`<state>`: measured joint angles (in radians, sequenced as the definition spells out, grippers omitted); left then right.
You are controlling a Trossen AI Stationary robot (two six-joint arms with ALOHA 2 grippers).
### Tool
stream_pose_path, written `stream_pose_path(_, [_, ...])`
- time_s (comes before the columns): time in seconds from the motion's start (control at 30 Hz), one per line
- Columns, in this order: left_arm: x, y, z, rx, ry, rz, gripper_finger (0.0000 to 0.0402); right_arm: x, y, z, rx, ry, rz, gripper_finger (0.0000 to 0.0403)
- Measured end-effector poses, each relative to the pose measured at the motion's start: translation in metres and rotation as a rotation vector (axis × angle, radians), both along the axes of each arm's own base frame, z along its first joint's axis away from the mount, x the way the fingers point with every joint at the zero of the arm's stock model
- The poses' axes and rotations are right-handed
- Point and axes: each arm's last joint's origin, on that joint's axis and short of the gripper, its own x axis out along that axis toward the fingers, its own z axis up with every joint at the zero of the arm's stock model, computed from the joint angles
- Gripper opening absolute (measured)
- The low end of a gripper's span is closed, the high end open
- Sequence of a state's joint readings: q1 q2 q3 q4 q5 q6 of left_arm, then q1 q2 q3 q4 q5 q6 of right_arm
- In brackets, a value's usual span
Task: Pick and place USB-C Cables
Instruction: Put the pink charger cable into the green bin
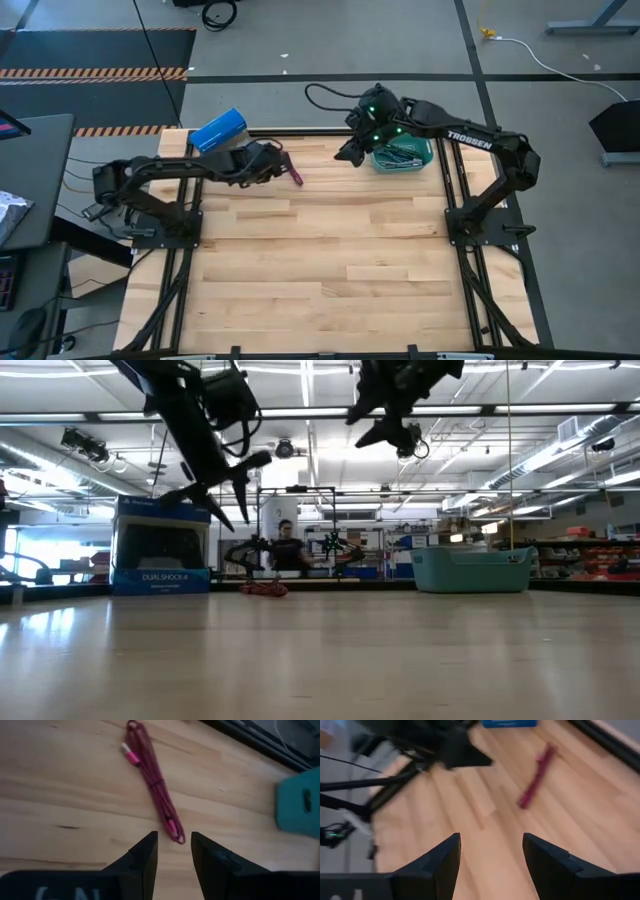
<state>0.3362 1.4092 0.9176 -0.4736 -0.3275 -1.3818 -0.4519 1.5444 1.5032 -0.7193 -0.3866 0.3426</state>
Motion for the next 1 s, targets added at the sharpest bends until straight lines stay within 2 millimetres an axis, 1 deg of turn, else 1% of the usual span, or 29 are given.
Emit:
stream_pose_path(0.17, [0.009,0.006,-0.022,-0.059,0.038,0.057,0.0125,0.004,0.007,0.002,0.033,-0.028,0.032,0.022])
stream_pose_path(0.33, [0.018,0.008,-0.044,-0.131,0.056,0.088,0.0125,0.002,0.008,0.001,0.06,-0.016,0.052,0.0219])
stream_pose_path(0.53, [0.031,0.019,-0.058,-0.132,-0.033,0.149,0.0125,-0.002,0.011,-0.002,0.113,0.019,0.084,0.0219])
stream_pose_path(0.67, [0.037,0.025,-0.068,-0.151,-0.063,0.163,0.0125,-0.003,0.011,-0.004,0.107,0.039,0.098,0.0219])
stream_pose_path(0.8, [0.041,0.027,-0.077,-0.165,-0.076,0.195,0.0125,-0.006,0.012,-0.006,0.122,0.07,0.1,0.0219])
stream_pose_path(1.0, [0.05,0.031,-0.087,-0.157,-0.141,0.213,0.0125,-0.009,0.014,-0.008,0.123,0.105,0.118,0.0219])
